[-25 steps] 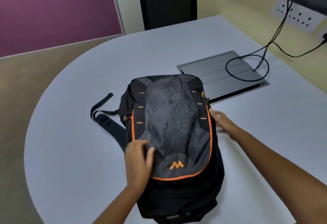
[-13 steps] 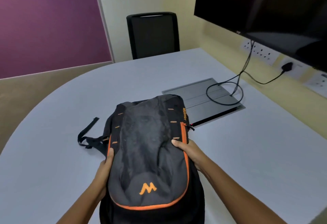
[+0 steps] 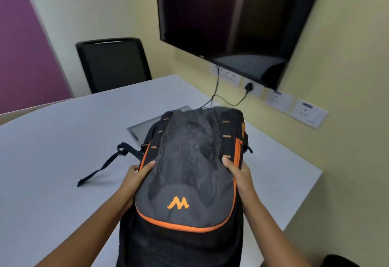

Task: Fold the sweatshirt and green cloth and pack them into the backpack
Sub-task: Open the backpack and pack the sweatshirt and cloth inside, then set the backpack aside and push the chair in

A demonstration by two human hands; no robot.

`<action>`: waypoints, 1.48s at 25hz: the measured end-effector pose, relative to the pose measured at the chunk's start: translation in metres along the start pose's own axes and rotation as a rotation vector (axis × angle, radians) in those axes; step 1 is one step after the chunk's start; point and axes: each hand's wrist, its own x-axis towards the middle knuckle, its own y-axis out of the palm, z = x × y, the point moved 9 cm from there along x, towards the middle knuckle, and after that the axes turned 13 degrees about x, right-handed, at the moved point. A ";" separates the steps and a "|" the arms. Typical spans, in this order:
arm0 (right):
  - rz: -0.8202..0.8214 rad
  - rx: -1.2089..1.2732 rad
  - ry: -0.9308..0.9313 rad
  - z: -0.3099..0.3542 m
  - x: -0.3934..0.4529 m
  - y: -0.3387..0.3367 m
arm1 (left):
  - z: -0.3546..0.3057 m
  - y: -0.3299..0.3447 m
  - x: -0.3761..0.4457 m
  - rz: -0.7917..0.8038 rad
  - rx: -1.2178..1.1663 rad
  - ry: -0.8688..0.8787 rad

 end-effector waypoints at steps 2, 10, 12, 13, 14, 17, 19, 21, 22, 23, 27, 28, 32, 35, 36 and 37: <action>-0.111 0.078 -0.002 0.006 0.005 -0.043 | -0.020 0.042 0.020 0.046 0.043 0.042; -0.576 -0.154 -0.006 -0.001 0.031 -0.215 | -0.063 0.238 0.074 0.304 0.142 0.123; -0.554 -0.374 0.030 -0.005 0.046 -0.231 | -0.080 0.273 0.081 0.340 0.168 0.216; -0.522 -0.448 0.070 -0.009 0.056 -0.235 | -0.083 0.289 0.084 0.347 0.278 0.293; -0.489 -0.499 0.125 -0.015 0.068 -0.242 | -0.082 0.306 0.082 0.365 0.495 0.385; -0.574 -0.695 0.286 -0.025 0.078 -0.265 | -0.067 0.321 0.064 0.284 1.224 0.668; -0.784 -0.895 0.218 -0.010 0.066 -0.273 | -0.068 0.294 0.054 0.090 1.333 0.811; -0.778 -1.131 -0.033 0.021 0.062 -0.238 | -0.074 0.257 0.050 -0.083 1.291 0.873; -0.664 -1.212 -0.170 0.033 0.066 -0.209 | -0.081 0.234 0.049 -0.175 1.268 0.867; -0.519 -1.260 -0.279 0.041 0.071 -0.179 | -0.088 0.212 0.049 -0.214 1.254 0.807; -0.039 -1.423 -0.511 0.040 0.080 -0.059 | -0.114 0.141 0.022 -0.428 1.262 0.763; 0.063 -1.484 -0.563 0.039 0.077 -0.027 | -0.118 0.124 0.015 -0.454 1.261 0.743; 0.373 -1.595 -0.796 0.033 0.045 0.089 | -0.128 0.039 -0.014 -0.634 1.178 0.595; 0.467 -1.557 -0.919 0.034 0.013 0.155 | -0.134 -0.014 -0.044 -0.729 1.194 0.588; 0.482 -1.548 -0.952 0.033 0.000 0.173 | -0.132 -0.033 -0.055 -0.750 1.197 0.581; 0.503 -1.545 -0.982 0.031 -0.012 0.190 | -0.127 -0.053 -0.066 -0.772 1.195 0.565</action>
